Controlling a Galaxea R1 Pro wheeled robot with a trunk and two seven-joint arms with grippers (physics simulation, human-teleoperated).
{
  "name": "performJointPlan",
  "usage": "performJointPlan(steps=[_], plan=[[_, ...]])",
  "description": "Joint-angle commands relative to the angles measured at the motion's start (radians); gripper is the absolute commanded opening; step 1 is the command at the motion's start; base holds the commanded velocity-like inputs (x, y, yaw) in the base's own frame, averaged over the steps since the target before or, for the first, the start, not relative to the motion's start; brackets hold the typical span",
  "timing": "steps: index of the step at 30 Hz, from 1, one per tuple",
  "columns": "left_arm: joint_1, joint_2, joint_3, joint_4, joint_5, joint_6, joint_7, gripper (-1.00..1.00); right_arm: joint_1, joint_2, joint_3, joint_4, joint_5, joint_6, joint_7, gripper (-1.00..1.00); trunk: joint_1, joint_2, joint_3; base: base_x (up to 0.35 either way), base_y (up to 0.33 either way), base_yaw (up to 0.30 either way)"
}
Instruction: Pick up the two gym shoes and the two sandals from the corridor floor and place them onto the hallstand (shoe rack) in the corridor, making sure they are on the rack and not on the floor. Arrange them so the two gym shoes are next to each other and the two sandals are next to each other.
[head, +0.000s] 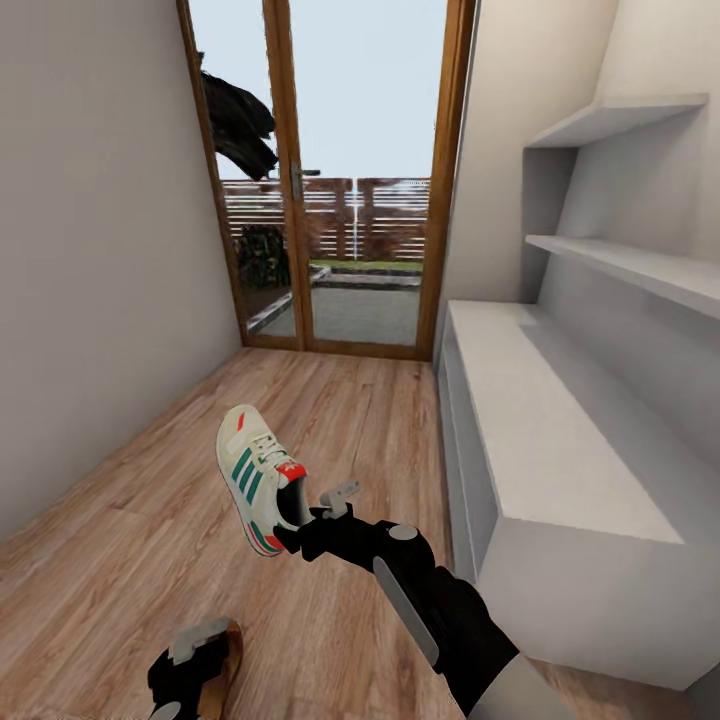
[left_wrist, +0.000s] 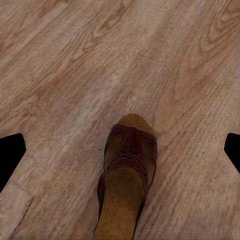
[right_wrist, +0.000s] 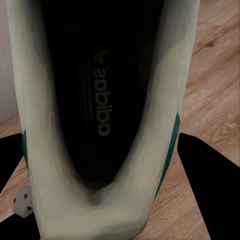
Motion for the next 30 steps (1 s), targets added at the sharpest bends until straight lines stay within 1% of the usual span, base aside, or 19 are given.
performJointPlan(steps=[1, 6, 10, 13, 14, 15, 17, 18, 20, 26, 30], plan=[[0.0, 0.0, -0.002, 0.001, 0.01, -0.005, 0.0, 1.0, 0.0, 0.0, -0.001, -0.001, -0.006, 0.006, 0.0, -1.0, 0.0, 0.0, -0.001, 0.015, -0.016, 0.079], [0.002, 0.002, -0.007, 0.0, 0.01, -0.014, -0.001, 1.0, 0.0, 0.0, 0.0, -0.001, -0.006, 0.006, 0.0, -1.0, 0.0, 0.0, -0.002, 0.005, -0.006, 0.028], [0.002, 0.003, -0.008, 0.001, 0.008, -0.012, -0.005, 1.0, 0.0, 0.0, 0.0, 0.0, -0.006, 0.006, 0.0, -1.0, 0.015, -0.028, -0.015, 0.001, -0.001, 0.005], [-0.004, 0.005, -0.006, 0.002, -0.005, -0.009, -0.01, 1.0, 0.0, 0.0, 0.0, 0.0, -0.006, 0.006, 0.0, -1.0, 0.027, -0.049, -0.024, 0.0, 0.0, 0.001], [-0.006, 0.006, -0.006, 0.001, -0.014, -0.007, -0.011, 1.0, 0.0, 0.0, 0.0, 0.0, -0.006, 0.006, 0.0, -1.0, 0.03, -0.056, -0.027, 0.0, 0.0, 0.0], [-0.026, 0.005, -0.004, -0.009, -0.087, 0.006, -0.016, 1.0, 0.0, 0.0, -0.001, 0.0, -0.006, 0.006, 0.001, -1.0, 0.034, -0.063, -0.03, 0.0, 0.0, 0.0], [-0.046, 0.003, -0.004, -0.008, -0.106, 0.023, -0.017, 1.0, 0.0, 0.0, -0.001, 0.0, -0.006, 0.006, 0.001, -1.0, 0.042, -0.077, -0.037, 0.0, 0.0, 0.0], [-0.061, 0.004, -0.004, -0.006, -0.116, 0.068, -0.023, 1.0, 0.0, 0.0, -0.001, -0.001, -0.006, 0.006, 0.002, -1.0, 0.046, -0.084, -0.04, 0.0, 0.0, 0.0], [-0.065, 0.008, -0.004, -0.001, -0.119, 0.082, -0.037, 1.0, 0.0, 0.0, -0.001, -0.001, -0.006, 0.006, 0.002, -1.0, 0.053, -0.098, -0.047, 0.0, 0.0, 0.0], [-0.068, 0.014, -0.003, -0.003, -0.122, 0.097, -0.114, 1.0, 0.0, 0.0, -0.001, -0.002, -0.007, 0.006, 0.004, -1.0, 0.057, -0.101, -0.078, 0.0, 0.0, 0.0], [-0.068, 0.015, -0.003, -0.009, -0.124, 0.102, -0.129, 1.0, 0.0, 0.0, -0.001, -0.002, -0.008, 0.006, 0.011, -1.0, 0.059, -0.102, -0.1, 0.0, 0.0, 0.0]])
